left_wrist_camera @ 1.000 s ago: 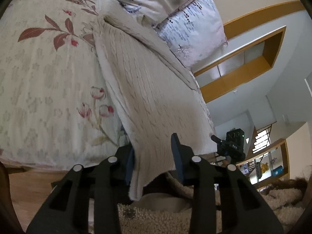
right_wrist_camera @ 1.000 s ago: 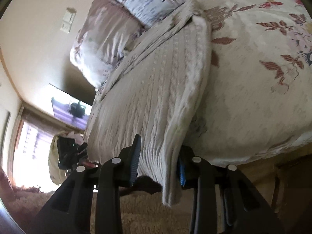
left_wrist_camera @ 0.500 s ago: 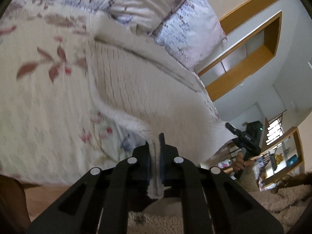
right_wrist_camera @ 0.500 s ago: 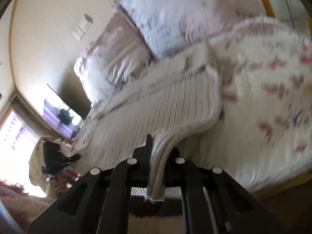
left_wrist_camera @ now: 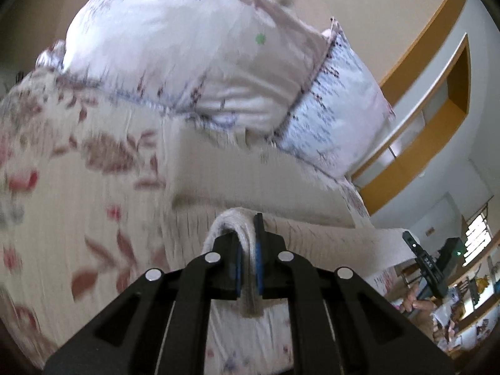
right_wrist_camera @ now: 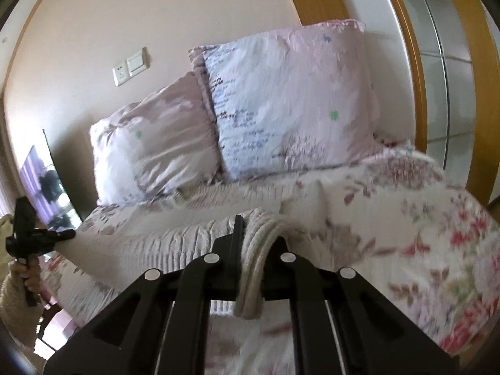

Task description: Fold small clothes

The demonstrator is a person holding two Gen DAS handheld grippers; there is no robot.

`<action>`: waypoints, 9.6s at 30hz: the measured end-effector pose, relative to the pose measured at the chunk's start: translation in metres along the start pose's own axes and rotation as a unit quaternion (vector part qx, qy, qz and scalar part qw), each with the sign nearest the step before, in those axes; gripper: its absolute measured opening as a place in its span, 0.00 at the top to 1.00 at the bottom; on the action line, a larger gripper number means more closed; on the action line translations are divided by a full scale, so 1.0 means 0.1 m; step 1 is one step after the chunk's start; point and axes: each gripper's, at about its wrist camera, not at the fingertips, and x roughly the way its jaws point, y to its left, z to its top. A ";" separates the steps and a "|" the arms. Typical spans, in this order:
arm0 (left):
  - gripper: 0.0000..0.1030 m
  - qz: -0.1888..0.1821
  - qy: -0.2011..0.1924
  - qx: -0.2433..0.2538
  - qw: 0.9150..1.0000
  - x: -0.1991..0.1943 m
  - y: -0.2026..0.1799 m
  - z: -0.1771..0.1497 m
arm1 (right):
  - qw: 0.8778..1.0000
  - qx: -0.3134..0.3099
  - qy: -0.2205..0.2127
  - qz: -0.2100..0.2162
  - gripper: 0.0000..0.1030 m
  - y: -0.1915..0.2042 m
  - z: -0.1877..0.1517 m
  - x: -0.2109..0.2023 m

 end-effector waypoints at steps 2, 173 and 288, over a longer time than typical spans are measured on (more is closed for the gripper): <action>0.94 0.008 -0.007 0.005 1.000 0.07 -0.04 0.14 | 1.000 -0.002 -0.006 -0.009 0.92 0.02 0.12 0.12; 0.85 -0.124 0.024 -0.094 0.987 1.71 -0.63 1.04 | 0.962 -0.117 0.239 -0.064 0.32 0.88 -0.05 2.58; 0.85 -0.128 0.230 -0.034 0.964 2.42 -0.92 -0.38 | 0.979 0.091 0.175 -0.048 0.90 -0.79 -0.16 0.92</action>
